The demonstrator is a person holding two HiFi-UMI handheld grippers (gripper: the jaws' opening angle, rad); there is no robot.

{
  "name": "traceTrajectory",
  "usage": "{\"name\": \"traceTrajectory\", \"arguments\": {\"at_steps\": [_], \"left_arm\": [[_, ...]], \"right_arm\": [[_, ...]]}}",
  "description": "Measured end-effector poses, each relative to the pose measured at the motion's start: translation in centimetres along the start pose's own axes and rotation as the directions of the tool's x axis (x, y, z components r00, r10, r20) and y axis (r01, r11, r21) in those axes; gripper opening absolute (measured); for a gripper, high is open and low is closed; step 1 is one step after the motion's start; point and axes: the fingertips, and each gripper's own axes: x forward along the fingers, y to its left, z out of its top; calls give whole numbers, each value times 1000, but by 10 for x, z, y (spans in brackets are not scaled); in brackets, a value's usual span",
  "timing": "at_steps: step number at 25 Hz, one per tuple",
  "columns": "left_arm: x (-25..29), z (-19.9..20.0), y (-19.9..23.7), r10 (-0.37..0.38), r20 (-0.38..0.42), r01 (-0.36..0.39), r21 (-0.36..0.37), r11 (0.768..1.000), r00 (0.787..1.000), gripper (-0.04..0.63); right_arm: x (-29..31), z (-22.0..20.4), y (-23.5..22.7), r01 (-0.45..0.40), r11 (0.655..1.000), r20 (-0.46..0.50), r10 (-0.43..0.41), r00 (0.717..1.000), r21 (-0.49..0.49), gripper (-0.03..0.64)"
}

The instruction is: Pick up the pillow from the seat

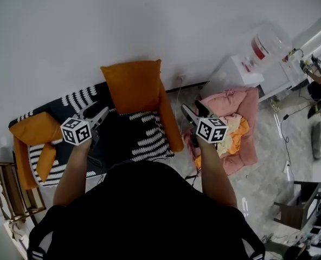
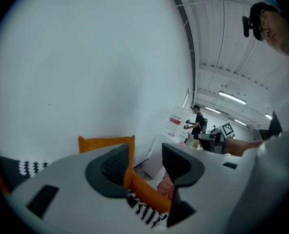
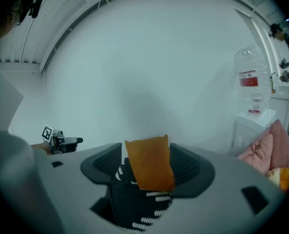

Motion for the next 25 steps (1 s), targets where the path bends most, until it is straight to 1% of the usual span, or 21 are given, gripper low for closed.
{"name": "traceTrajectory", "arguments": {"at_steps": [5,9,18,20,22,25], "left_arm": [[7,12,34,20,9,-20,-11,1000,1000,219],[15,19,54,22,-1,-22,-1,1000,1000,219],[42,29,97,-3,-37,3,12,1000,999,219],[46,32,105,-17,-33,18,27,999,999,219],[49,36,115,-21,-34,22,48,999,999,221],[52,40,134,-12,-28,13,40,999,1000,221]], "right_arm": [[25,6,-1,3,1000,-14,-3,1000,3,304],[41,14,0,9,1000,-3,-9,1000,12,304],[86,33,4,38,999,1,-38,999,23,304],[96,36,7,44,999,14,-44,999,30,304],[104,41,9,55,998,46,-56,997,40,304],[117,44,5,82,995,70,-86,994,47,305]]}}
